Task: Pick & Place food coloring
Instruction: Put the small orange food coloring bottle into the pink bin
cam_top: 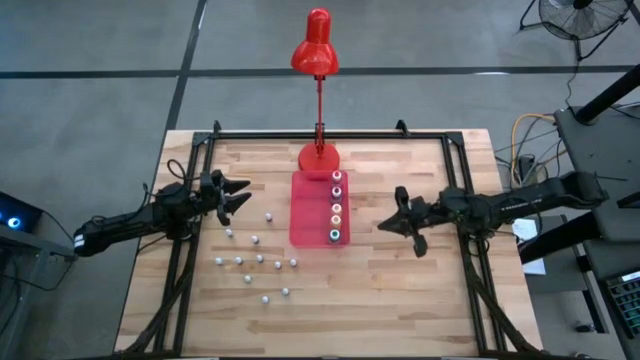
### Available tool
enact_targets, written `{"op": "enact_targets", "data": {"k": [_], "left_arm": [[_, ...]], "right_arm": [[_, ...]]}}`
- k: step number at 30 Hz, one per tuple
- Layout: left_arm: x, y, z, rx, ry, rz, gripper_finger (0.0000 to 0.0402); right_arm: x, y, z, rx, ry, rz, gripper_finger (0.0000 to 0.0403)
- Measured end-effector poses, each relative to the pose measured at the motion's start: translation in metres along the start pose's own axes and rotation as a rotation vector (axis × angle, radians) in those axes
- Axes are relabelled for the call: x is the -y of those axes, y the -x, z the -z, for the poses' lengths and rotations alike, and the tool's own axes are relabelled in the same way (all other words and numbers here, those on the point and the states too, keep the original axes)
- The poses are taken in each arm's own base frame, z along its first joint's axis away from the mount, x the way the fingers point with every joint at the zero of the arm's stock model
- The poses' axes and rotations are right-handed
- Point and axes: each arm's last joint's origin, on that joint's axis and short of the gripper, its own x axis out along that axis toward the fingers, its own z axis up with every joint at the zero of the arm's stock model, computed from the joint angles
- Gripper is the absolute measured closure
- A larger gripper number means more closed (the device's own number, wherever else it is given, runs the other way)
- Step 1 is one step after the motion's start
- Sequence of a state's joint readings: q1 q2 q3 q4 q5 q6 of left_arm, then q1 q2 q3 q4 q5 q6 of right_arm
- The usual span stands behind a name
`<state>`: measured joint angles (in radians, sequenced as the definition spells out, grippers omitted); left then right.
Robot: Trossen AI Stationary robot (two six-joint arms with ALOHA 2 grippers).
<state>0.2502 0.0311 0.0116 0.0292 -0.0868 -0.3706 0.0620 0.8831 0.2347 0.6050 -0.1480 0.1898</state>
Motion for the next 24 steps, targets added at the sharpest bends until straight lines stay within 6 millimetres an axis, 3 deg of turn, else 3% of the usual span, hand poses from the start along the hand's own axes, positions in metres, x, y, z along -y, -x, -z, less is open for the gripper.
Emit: {"op": "enact_targets", "data": {"k": [6, 15, 24], "left_arm": [[0.0, 0.0, 0.0, 0.0, 0.0, 0.0, 0.0197], [0.0, 0.0, 0.0, 0.0, 0.0, 0.0, 0.0197], [0.0, 0.0, 0.0, 0.0, 0.0, 0.0, 0.0197]], "right_arm": [[-0.003, 0.011, 0.016, 0.069, -0.038, 0.005, 0.0394], [-0.004, 0.028, 0.02, 0.14, -0.034, 0.027, 0.0394], [-0.004, 0.042, 0.024, 0.101, -0.052, 0.04, 0.0394]]}}
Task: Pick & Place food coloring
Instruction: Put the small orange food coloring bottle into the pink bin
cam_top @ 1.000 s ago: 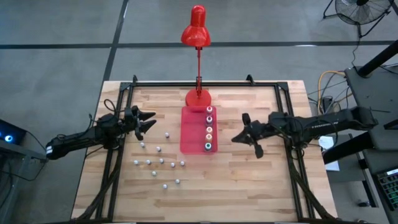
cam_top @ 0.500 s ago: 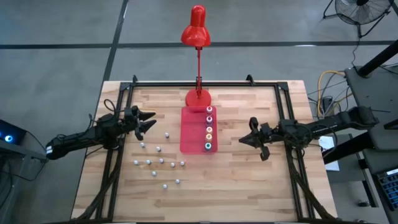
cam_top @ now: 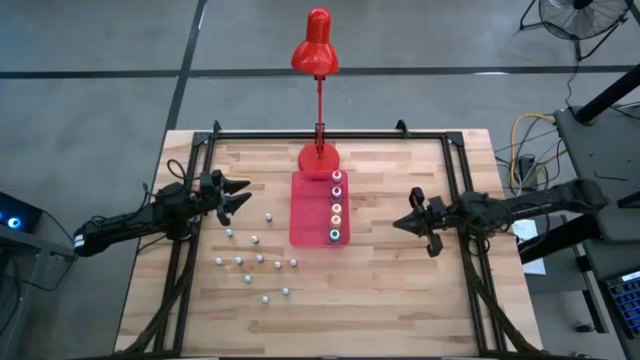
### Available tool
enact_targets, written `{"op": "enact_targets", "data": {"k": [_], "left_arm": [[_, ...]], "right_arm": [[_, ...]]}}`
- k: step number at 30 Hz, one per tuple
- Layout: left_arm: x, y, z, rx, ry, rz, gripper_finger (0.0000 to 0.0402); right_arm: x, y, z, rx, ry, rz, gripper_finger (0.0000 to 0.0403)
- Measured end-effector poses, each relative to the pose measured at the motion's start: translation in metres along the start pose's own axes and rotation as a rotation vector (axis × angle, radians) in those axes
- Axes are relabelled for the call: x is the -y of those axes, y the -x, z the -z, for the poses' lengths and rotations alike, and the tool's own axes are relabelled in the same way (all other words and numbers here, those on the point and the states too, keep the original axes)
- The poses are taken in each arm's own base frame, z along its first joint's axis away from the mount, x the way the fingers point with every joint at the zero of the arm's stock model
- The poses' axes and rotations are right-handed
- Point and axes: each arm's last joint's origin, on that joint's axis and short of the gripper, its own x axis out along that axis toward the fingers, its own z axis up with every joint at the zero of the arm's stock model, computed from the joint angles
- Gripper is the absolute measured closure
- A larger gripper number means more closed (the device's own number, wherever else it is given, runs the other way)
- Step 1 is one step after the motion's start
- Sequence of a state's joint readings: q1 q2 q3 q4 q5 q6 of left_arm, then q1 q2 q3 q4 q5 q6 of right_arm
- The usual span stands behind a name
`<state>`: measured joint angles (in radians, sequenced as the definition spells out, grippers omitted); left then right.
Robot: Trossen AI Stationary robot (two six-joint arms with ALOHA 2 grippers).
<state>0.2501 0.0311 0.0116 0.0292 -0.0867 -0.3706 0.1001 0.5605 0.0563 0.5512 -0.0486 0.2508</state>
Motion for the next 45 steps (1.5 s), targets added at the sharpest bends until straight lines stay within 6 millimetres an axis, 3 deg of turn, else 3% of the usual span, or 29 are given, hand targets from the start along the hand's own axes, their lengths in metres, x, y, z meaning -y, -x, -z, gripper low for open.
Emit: {"op": "enact_targets", "data": {"k": [12, 31, 45], "left_arm": [[0.0, 0.0, 0.0, 0.0, 0.0, 0.0, 0.0197], [0.0, 0.0, 0.0, 0.0, 0.0, 0.0, 0.0197], [0.0, 0.0, 0.0, 0.0, 0.0, 0.0, 0.0197]], "right_arm": [[0.001, 0.016, -0.002, 0.015, 0.019, 0.083, 0.0394], [0.013, 0.042, 0.006, 0.083, -0.035, 0.439, 0.0394], [0.016, 0.046, 0.002, 0.167, -0.001, 0.611, 0.0394]]}}
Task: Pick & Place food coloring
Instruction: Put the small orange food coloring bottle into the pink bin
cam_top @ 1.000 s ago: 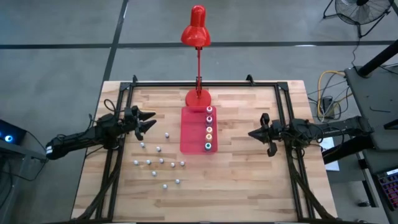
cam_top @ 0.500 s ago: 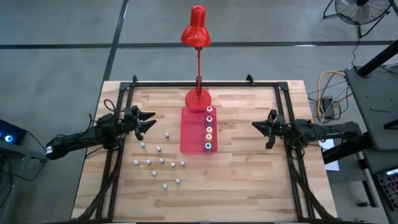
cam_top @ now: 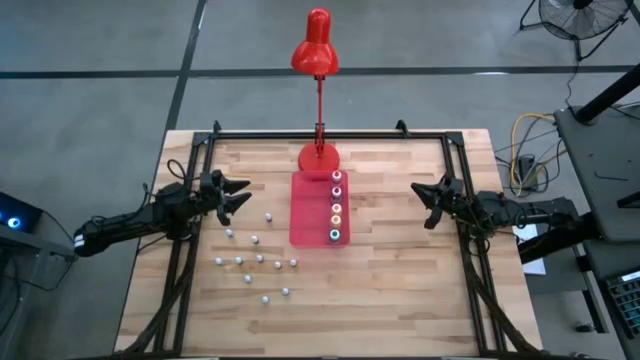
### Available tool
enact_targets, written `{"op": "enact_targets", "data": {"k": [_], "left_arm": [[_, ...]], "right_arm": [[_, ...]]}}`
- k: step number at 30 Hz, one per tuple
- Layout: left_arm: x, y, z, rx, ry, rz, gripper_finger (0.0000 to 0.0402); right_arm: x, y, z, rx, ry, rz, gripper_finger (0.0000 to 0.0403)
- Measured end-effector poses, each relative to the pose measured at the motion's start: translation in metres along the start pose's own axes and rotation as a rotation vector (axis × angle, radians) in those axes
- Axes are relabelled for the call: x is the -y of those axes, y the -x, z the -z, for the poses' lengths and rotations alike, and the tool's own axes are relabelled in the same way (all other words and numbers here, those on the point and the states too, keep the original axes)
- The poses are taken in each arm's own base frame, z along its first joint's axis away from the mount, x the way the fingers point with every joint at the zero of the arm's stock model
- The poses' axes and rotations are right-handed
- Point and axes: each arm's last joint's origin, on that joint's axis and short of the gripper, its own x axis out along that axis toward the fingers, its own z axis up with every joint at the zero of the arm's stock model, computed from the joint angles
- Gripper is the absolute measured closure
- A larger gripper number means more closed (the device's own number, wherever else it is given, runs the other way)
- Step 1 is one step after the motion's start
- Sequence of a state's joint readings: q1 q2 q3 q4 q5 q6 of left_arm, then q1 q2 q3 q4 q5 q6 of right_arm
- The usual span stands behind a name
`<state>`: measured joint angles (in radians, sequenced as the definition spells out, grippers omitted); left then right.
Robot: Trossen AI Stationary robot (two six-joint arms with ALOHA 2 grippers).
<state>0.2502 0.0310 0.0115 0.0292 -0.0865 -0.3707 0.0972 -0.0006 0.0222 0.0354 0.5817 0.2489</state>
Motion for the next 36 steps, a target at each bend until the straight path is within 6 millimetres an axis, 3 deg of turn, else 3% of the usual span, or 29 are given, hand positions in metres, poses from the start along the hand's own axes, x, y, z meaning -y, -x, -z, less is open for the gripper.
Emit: {"op": "enact_targets", "data": {"k": [36], "left_arm": [[0.0, 0.0, 0.0001, 0.0, 0.0, 0.0, 0.0197]], "right_arm": [[-0.0004, -0.001, 0.0019, -0.011, 0.028, -0.001, 0.0394]]}}
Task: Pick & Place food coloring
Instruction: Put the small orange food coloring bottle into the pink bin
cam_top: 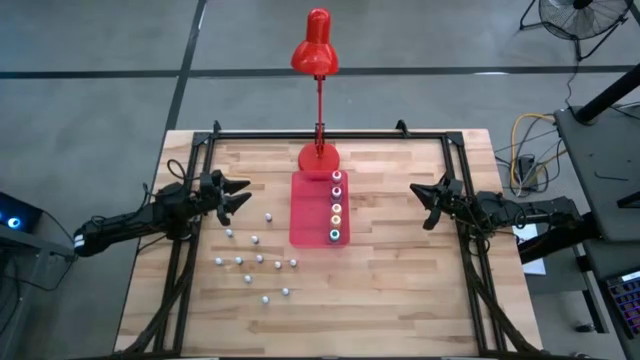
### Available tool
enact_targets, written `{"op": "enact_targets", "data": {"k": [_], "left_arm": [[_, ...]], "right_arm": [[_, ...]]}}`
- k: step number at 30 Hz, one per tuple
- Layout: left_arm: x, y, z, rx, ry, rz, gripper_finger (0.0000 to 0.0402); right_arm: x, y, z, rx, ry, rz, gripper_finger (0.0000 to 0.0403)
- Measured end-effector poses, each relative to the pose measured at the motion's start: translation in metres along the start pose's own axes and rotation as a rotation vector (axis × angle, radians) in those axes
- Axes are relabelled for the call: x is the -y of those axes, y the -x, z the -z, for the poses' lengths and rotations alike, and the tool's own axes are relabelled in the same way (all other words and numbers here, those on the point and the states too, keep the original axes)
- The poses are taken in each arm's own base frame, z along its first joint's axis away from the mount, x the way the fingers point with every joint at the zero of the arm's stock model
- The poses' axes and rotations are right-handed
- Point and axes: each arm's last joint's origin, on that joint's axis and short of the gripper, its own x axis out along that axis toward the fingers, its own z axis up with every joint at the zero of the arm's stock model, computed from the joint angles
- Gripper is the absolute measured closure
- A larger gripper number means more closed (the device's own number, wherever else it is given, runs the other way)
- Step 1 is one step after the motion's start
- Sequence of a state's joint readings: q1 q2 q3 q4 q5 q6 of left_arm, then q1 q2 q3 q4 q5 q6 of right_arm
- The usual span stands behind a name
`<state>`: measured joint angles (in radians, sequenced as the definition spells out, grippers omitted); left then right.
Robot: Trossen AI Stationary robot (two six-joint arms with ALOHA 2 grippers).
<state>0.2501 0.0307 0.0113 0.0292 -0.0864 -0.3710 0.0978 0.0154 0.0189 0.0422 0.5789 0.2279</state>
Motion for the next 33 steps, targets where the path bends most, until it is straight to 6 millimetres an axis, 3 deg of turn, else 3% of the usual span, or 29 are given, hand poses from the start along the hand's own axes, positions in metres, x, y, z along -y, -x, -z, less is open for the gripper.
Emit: {"op": "enact_targets", "data": {"k": [16, 24, 33], "left_arm": [[-0.001, 0.0, -0.001, 0.025, 0.095, -0.045, 0.0197], [0.001, -0.001, -0.001, -0.006, 0.022, 0.025, 0.0197], [0.011, -0.004, -0.027, 0.004, 0.036, 0.001, 0.0197]], "right_arm": [[0.0, 0.0, 0.0, 0.0, 0.0, 0.0, 0.0394], [0.0, 0.0, 0.0, 0.0, 0.0, 0.0, 0.0394], [0.0, 0.0, 0.0, 0.0, 0.001, -0.001, 0.0394]]}}
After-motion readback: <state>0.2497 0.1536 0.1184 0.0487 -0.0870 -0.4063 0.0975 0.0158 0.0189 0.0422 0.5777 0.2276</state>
